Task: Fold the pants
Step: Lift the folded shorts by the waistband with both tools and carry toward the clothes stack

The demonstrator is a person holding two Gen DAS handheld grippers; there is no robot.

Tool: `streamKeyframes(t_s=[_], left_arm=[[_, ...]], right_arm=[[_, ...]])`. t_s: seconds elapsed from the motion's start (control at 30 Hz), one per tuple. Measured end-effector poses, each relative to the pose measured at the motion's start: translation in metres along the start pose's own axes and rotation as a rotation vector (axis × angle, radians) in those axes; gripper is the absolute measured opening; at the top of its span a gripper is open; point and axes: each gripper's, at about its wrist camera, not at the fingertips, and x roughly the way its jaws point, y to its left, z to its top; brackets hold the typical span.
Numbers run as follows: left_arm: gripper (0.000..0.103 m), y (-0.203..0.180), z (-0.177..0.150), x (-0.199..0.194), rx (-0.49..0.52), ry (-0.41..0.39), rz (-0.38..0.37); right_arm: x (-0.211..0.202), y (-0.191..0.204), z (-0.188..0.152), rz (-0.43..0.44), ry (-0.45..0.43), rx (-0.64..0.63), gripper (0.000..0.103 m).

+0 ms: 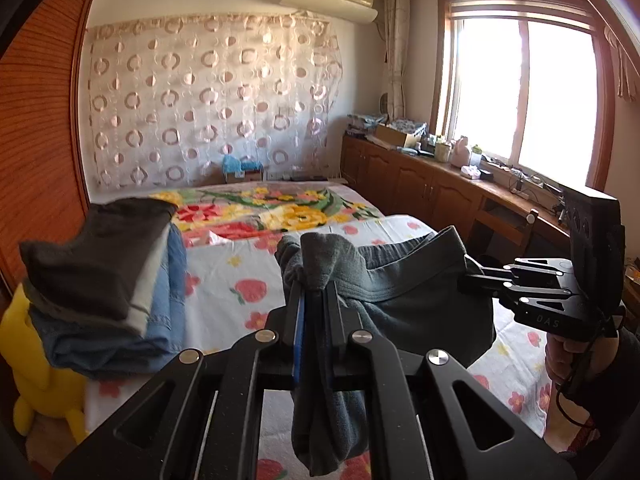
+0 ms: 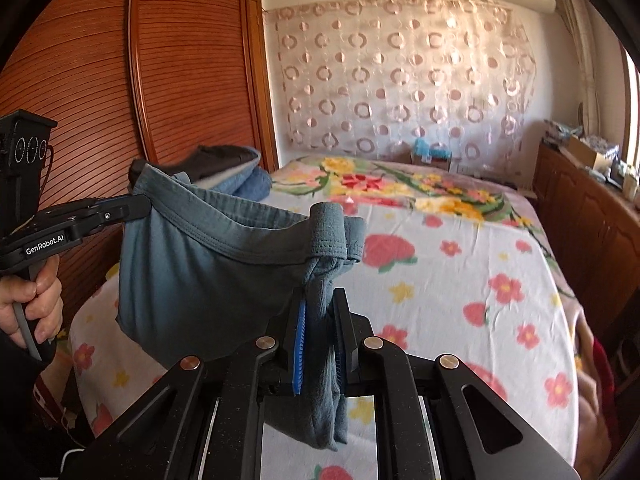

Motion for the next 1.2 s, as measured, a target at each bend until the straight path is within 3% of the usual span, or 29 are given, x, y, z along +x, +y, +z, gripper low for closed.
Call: streamKeyframes(t_s=[0.33,0.67,1.2], left_arm=[[0.009,0.016,0.016,-0.010,0.010,-0.047,0.043],[0.009,0.043,0.016,-0.002,-0.021,-0.049,0.078],[0.009,0.080,0.049,-0.004,-0.038,-0.088,0.150]], right_arm=[[0.006,0.007,0.020,0.015,-0.052,-0.060,0.012],[0.038,0.004,0.032,0.040,-0.043,-0.114,0.012],[0.079,-0.001,0.085,0.090,-0.083,-0.172,0.012]])
